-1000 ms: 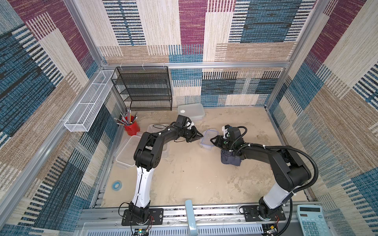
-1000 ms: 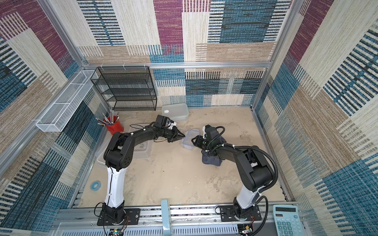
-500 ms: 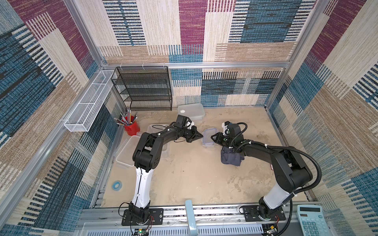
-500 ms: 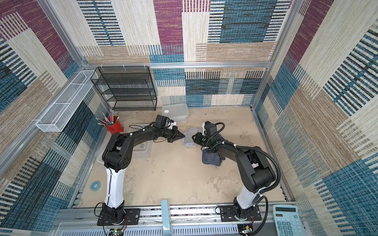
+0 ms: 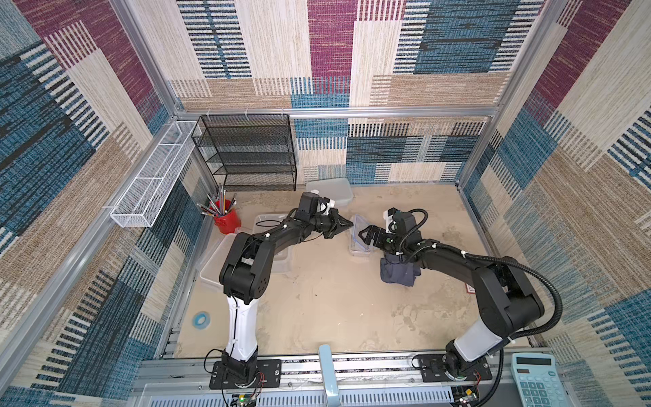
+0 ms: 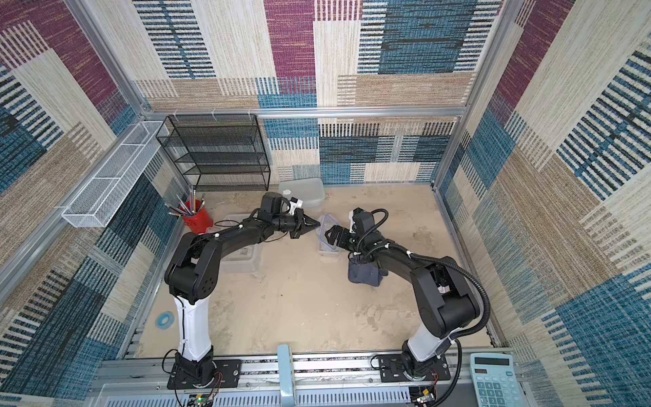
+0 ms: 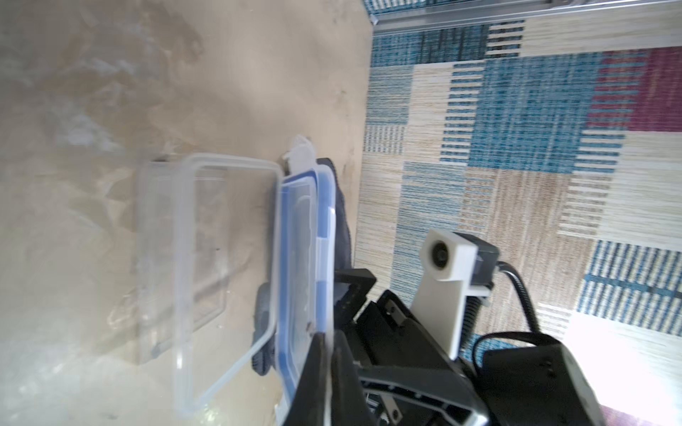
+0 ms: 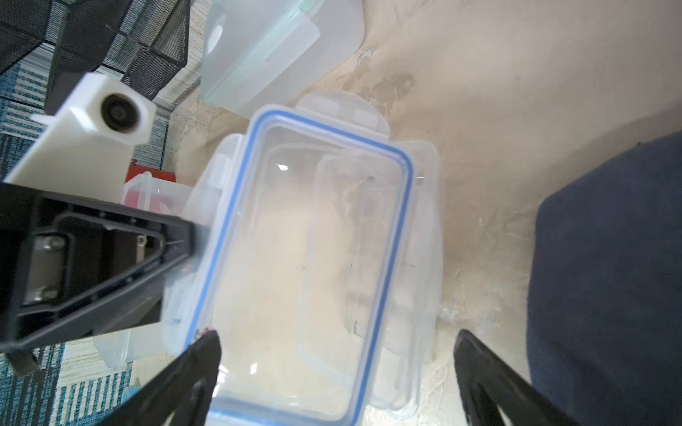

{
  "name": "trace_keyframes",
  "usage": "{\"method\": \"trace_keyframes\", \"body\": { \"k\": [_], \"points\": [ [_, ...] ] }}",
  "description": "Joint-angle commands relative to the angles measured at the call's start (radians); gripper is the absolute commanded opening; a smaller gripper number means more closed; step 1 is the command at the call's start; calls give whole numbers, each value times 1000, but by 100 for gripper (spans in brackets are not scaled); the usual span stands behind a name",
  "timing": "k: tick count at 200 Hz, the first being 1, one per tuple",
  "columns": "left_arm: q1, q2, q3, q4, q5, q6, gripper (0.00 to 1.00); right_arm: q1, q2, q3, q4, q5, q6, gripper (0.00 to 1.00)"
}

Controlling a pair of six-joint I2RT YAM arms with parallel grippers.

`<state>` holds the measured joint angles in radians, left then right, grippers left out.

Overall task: Wipe the insides of the lunch boxes
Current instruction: Open the lid of the lunch box, then place the lid at the center of the board.

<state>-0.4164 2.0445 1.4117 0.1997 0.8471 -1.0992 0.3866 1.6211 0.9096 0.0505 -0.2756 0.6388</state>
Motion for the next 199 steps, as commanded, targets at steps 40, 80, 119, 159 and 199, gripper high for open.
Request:
{"method": "trace_keyframes", "body": {
  "k": [40,80,119,159,199],
  "points": [
    [19,-139,-23,158,51,-70,0,3,-66,-5,-7,39,-14,99],
    [44,-215,71,-350,-89,251,0,2,-91,-6,-19,45,-23,99],
    [42,-232,223,-963,-648,602,0,0,-112,-1,-39,62,-46,99],
    [42,-150,262,-1095,-840,695,0,-2,-124,-5,-41,64,-50,99],
    [18,-70,260,-1102,-935,714,0,-2,-138,-12,-45,70,-51,99]
  ]
}}
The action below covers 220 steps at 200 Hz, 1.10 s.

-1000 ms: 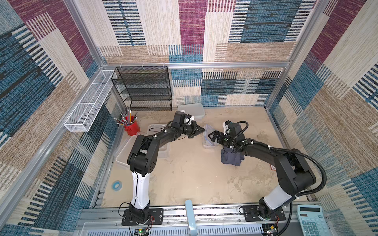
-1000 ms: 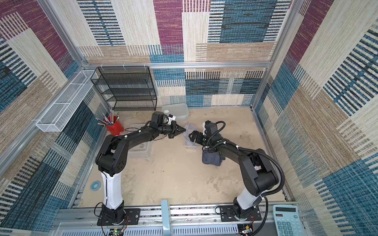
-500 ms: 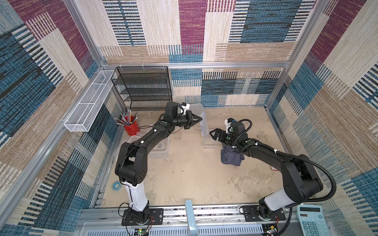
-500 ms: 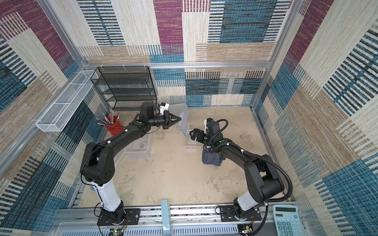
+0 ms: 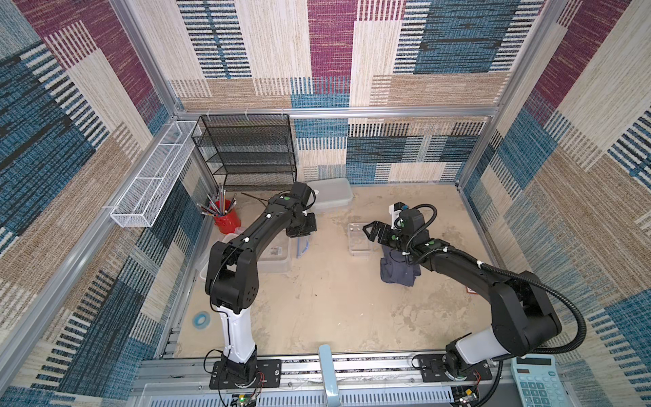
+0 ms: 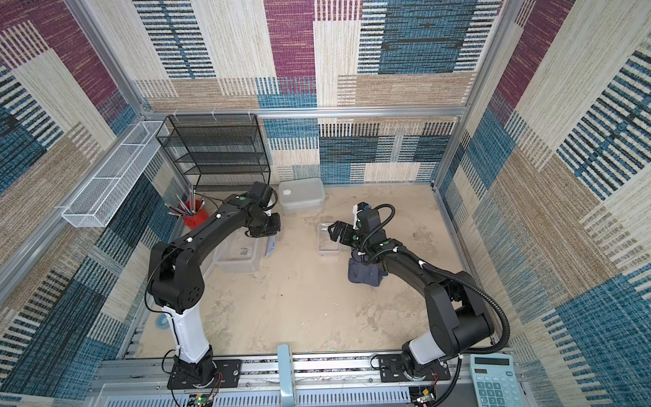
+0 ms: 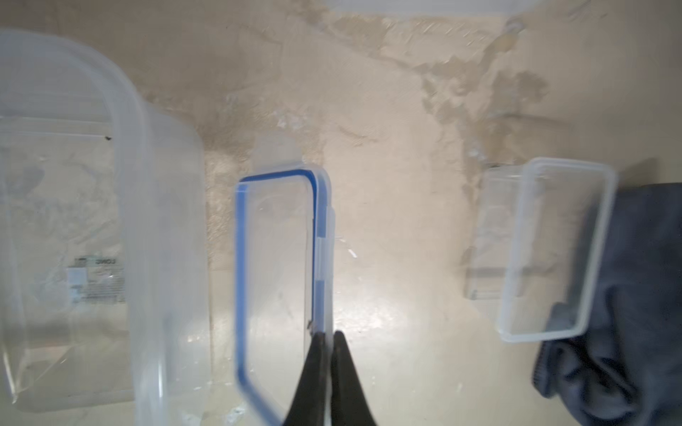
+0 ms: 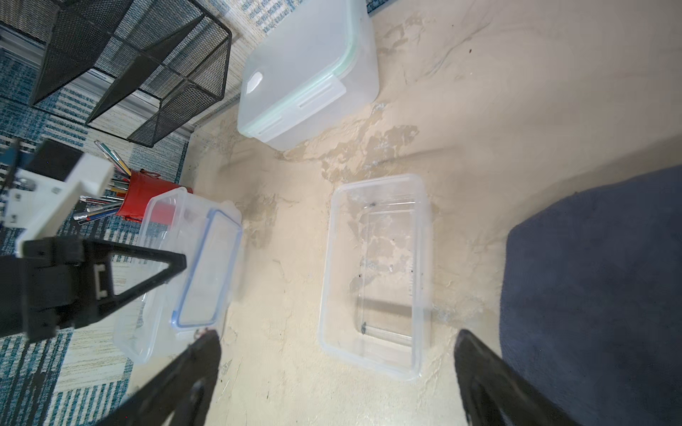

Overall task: Wipe the insides of the lunch boxes
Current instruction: Place the lid at the center of the board.

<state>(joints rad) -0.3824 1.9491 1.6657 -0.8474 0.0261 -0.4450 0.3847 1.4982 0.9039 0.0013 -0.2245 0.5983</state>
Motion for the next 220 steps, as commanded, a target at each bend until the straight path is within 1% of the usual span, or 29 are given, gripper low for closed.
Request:
{"method": "trace_keyframes", "body": {
  "k": [1,56,77,108,117,128,143,160,173,194,220],
  "points": [
    [-17,27,7,-54,-114,61,0,0,-15,-7,5,20,-11,99],
    [-59,92,8,-45,-74,54,0,-1,-34,-23,6,24,-6,99],
    [-60,99,5,-43,-57,42,9,-1,-44,-27,3,29,-6,99],
    [-63,93,10,-39,-29,32,26,-1,-49,-31,5,29,-6,99],
    [-64,91,15,-36,-19,30,33,-1,-50,-31,3,28,-6,99],
    [-65,88,23,-38,-12,28,38,0,-47,-31,3,30,-8,99],
    [-66,83,33,-36,-1,25,49,-2,-47,-28,-5,29,-15,99],
    [-67,73,48,-38,8,23,55,-4,-49,-18,-29,41,-29,99],
    [-67,64,59,-35,24,20,56,-9,-53,-5,-72,68,-49,99],
    [-67,52,74,4,95,8,56,-34,-56,27,-182,149,-93,99],
    [-67,62,64,138,292,-30,56,-80,-45,51,-310,266,-141,99]
  ]
}}
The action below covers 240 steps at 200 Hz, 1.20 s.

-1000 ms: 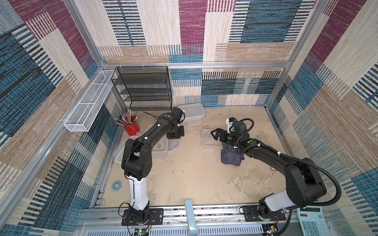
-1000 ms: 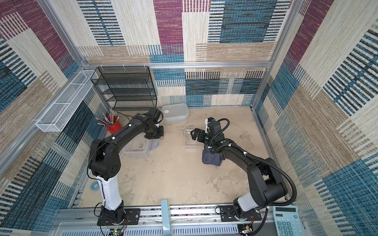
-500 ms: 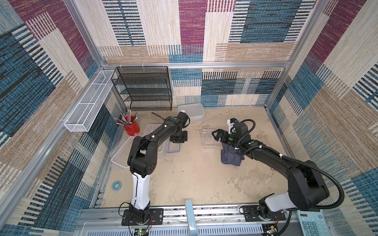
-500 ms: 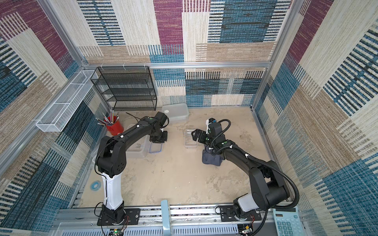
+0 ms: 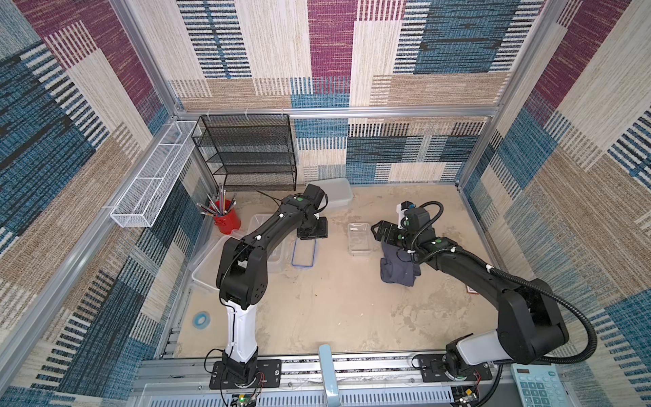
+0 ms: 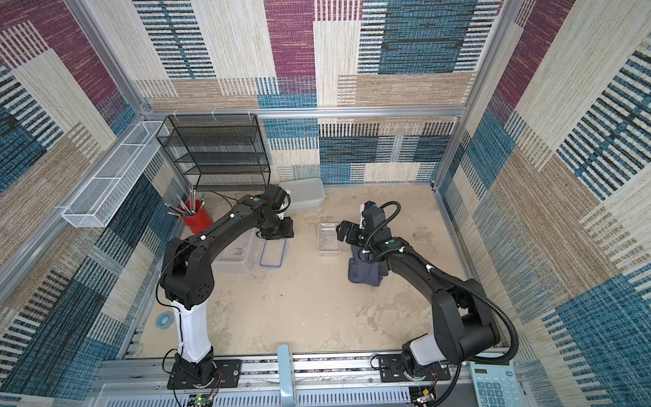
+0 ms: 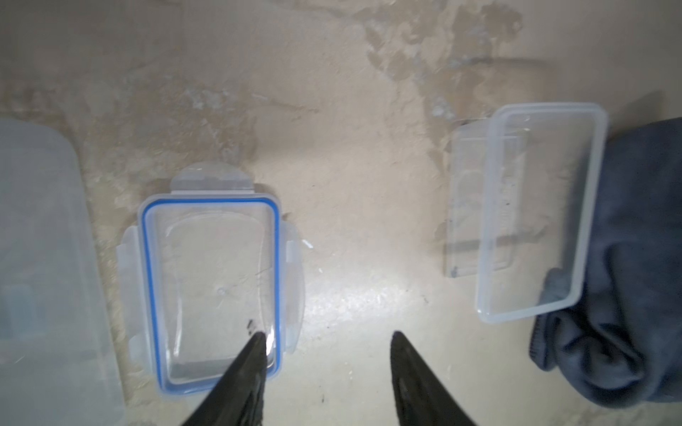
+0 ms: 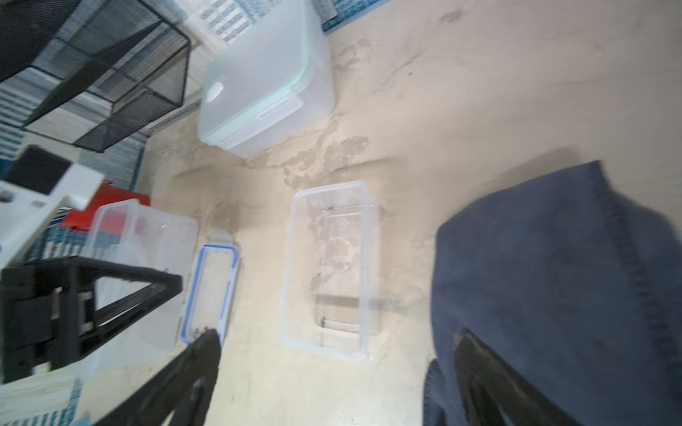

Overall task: Wipe the insides of the lunch boxes
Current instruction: Place the lid at the center of the board, then pick up the cleaning item at the center of the board.

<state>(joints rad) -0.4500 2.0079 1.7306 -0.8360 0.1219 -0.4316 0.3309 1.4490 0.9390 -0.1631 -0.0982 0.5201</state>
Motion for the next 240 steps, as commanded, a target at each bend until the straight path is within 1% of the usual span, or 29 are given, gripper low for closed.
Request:
{"method": "trace_keyframes", "body": {
  "k": [1,16,32,46,50,58,74,100,113,135,150,161,191,199,216,219,224,240],
  "points": [
    [0,5,-1,132,204,-46,56,-28,6,16,-148,144,-64,99],
    [3,34,-7,221,314,-89,56,-50,14,11,-182,188,-79,99],
    [3,73,-16,313,391,-140,56,-63,39,0,-194,196,-82,99],
    [2,107,-29,393,448,-193,56,-63,71,-12,-185,167,-83,99],
    [2,115,-35,420,489,-208,56,-64,85,-16,-180,152,-82,99],
    [2,129,-47,468,521,-238,56,-63,110,-25,-171,124,-76,99],
    [1,148,-61,521,545,-273,55,-64,159,-42,-153,71,-65,99],
    [-4,161,-64,523,523,-266,50,-60,199,-75,-120,22,-50,86],
    [-6,172,-53,503,509,-253,48,-58,204,-89,-114,19,-48,74],
    [-14,196,-33,470,489,-234,45,-53,208,-96,-116,13,-51,44],
    [-19,208,-22,458,484,-224,45,-52,195,-88,-127,9,-59,16],
    [-25,214,-11,440,476,-211,45,-53,159,-66,-143,7,-72,0],
    [-31,224,8,423,466,-196,37,-53,9,39,-183,37,-114,0],
    [-33,227,13,422,466,-196,34,-52,-26,71,-182,36,-126,0],
    [-35,236,26,412,466,-191,28,-53,-80,128,-157,2,-148,0],
    [-36,237,27,411,436,-190,28,-52,-86,138,-149,-7,-150,0],
    [-36,240,29,408,429,-188,26,-53,-94,152,-138,-24,-151,0],
    [-39,242,32,400,417,-182,24,-53,-101,187,-93,-81,-155,0]
  ]
}}
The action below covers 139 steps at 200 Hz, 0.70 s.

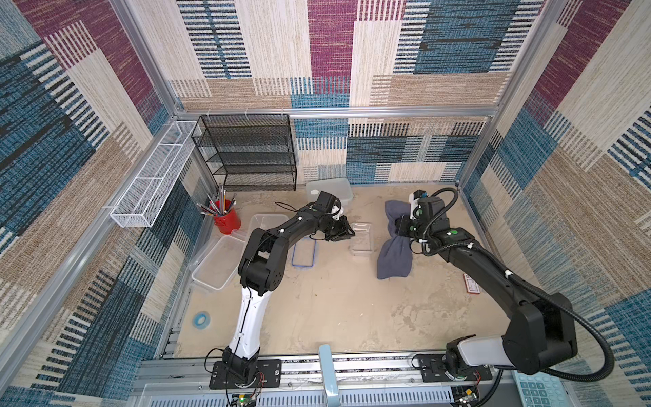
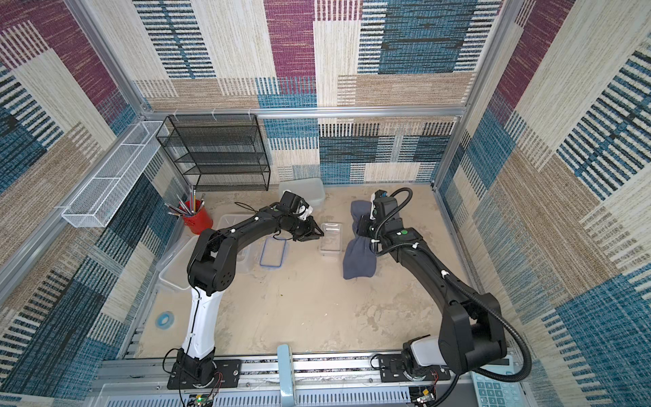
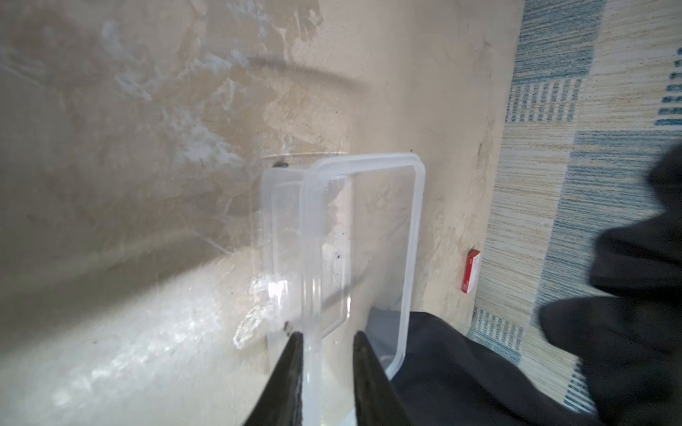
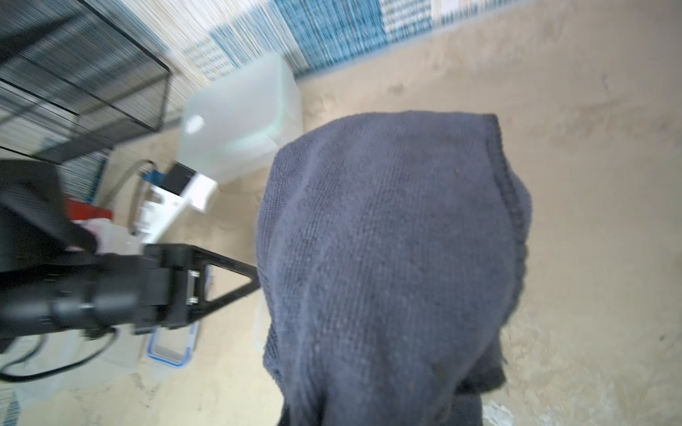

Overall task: Wipe the insides of the lunch boxes
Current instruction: Pick up the cleaning item at the center of the board, then wipe the dirt inside the lunch box.

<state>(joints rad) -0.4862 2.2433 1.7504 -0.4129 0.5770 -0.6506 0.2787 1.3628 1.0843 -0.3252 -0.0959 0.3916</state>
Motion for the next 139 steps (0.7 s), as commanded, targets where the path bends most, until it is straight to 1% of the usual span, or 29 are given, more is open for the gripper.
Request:
{"method": "trace_keyframes", "body": {
  "k": [1,38,62,98,139],
  "points": [
    [-3,7,12,-24,-38,38,24,0,-15,45,72,-87,-26,0],
    [-6,7,17,-41,-57,54,22,0,16,144,157,-212,-10,0],
    [-9,9,21,-46,-59,58,21,0,37,199,219,-272,3,0],
    [-14,17,31,-46,-51,55,21,1,94,213,324,-299,19,0],
    [-17,24,35,-46,-49,55,19,0,226,228,423,-338,27,0]
  ]
}}
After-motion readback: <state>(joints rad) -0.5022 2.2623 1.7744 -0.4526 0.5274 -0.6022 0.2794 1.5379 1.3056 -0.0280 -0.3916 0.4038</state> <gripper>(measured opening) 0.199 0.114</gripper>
